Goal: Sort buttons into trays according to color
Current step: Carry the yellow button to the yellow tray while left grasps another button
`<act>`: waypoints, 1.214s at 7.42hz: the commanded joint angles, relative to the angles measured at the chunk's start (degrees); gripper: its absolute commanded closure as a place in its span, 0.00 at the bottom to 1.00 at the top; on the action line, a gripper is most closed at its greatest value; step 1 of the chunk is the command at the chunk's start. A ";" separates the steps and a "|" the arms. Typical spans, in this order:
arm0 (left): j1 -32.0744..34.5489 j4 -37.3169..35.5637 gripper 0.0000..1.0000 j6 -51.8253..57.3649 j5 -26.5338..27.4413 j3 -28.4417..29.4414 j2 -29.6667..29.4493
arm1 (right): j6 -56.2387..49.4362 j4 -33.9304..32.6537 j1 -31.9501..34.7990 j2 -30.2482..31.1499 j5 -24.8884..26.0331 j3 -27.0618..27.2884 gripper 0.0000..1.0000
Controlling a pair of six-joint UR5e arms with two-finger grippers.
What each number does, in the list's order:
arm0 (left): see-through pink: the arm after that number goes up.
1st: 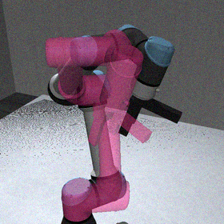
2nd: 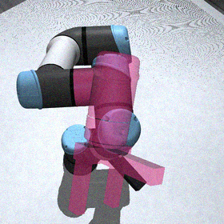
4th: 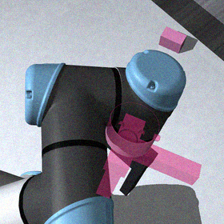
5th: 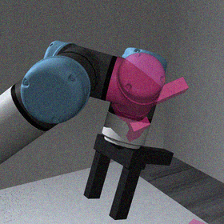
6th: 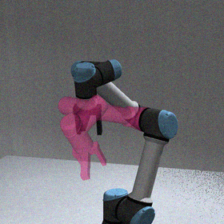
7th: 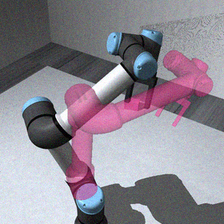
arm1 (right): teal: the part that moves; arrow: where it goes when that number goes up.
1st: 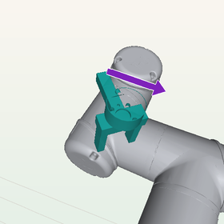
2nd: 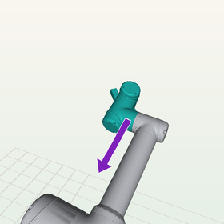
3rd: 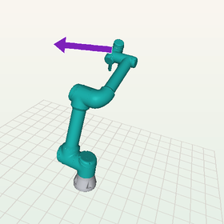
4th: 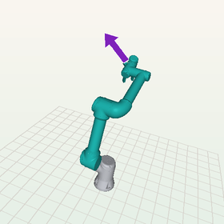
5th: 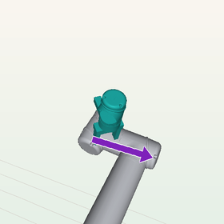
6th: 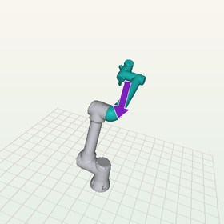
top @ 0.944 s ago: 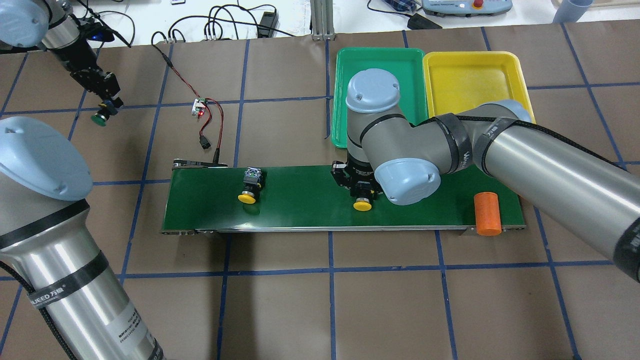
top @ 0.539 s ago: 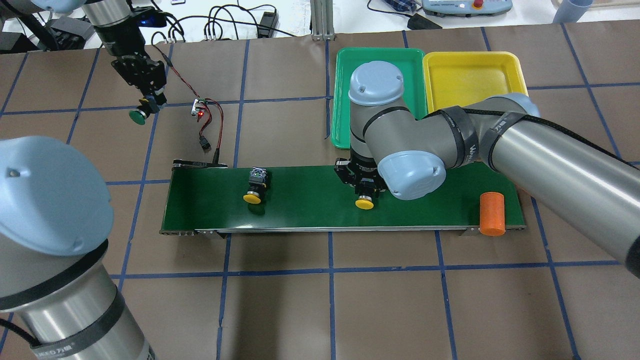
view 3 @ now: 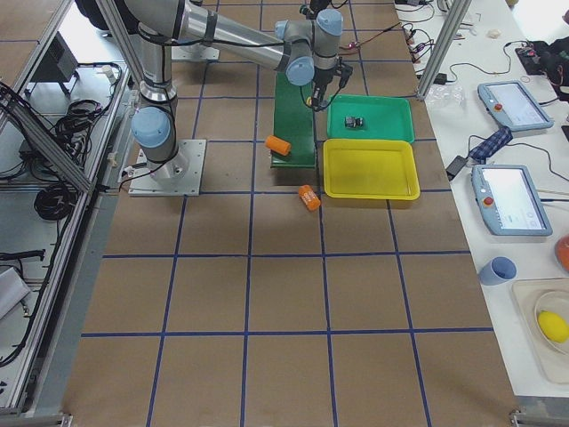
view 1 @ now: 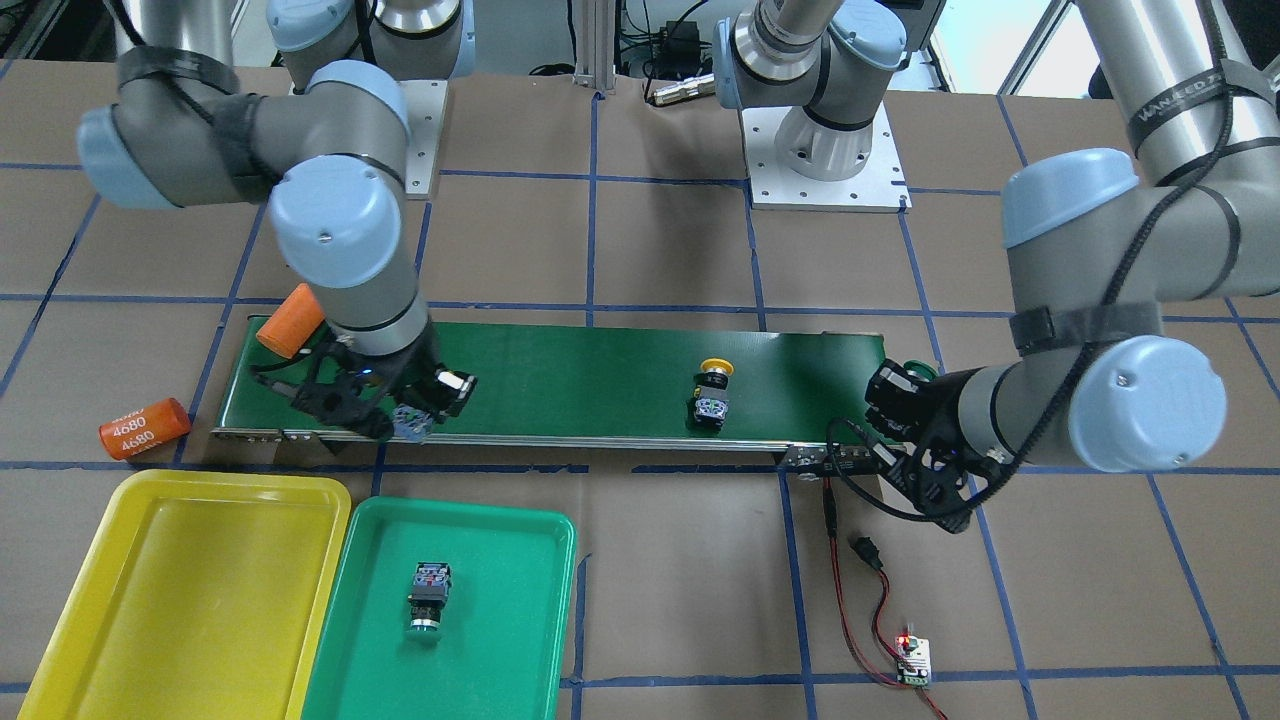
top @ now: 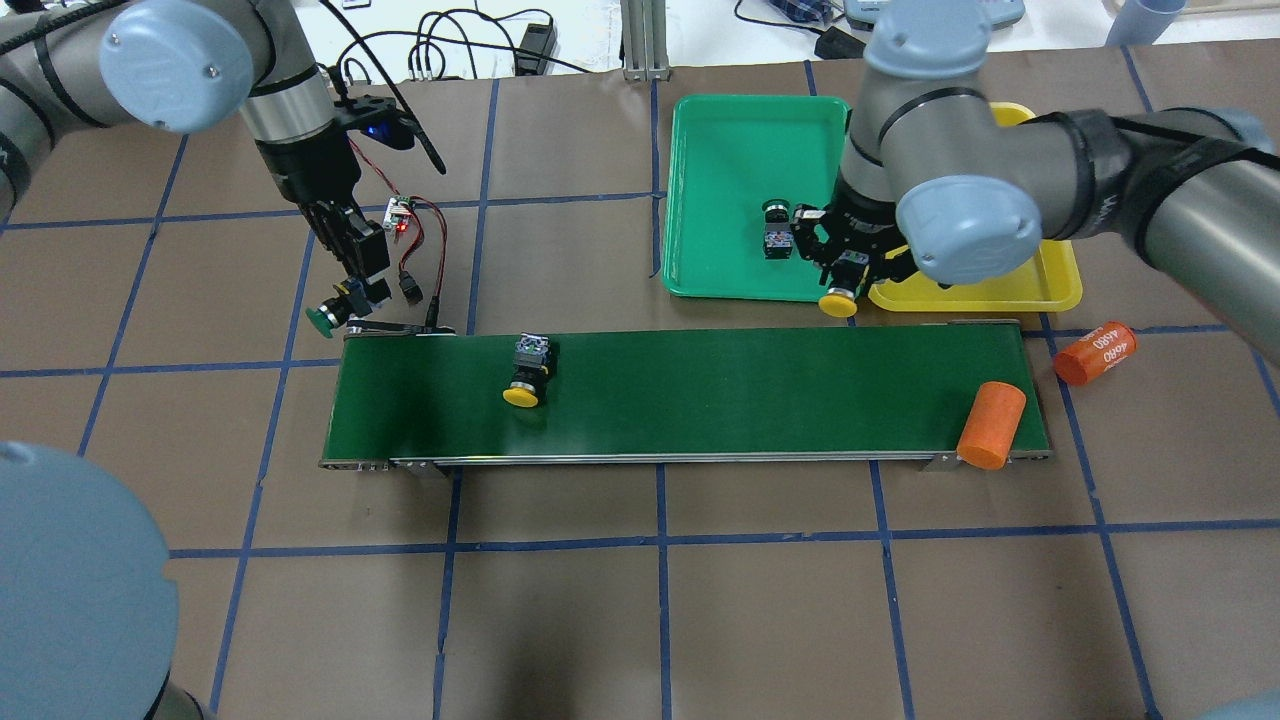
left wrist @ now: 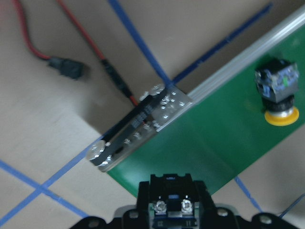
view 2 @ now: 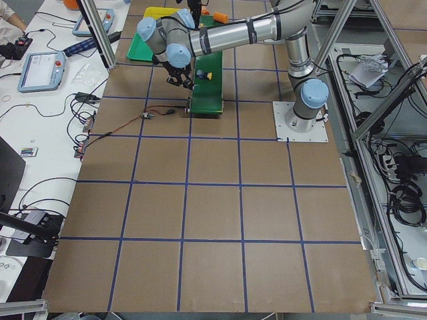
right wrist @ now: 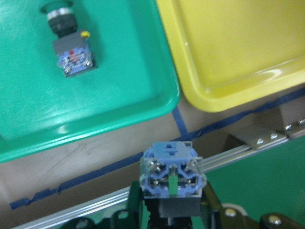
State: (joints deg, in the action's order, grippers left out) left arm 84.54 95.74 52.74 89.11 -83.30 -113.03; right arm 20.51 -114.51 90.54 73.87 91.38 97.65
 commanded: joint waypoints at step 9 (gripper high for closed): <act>2.56 -14.79 0.00 10.55 -2.80 -16.45 5.53 | -24.91 -7.05 -15.31 -14.63 5.74 -10.20 0.08</act>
State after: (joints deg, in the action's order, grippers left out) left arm 86.91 81.11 64.79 86.32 -98.93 -107.85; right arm -4.36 -121.53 75.25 59.41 97.45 87.46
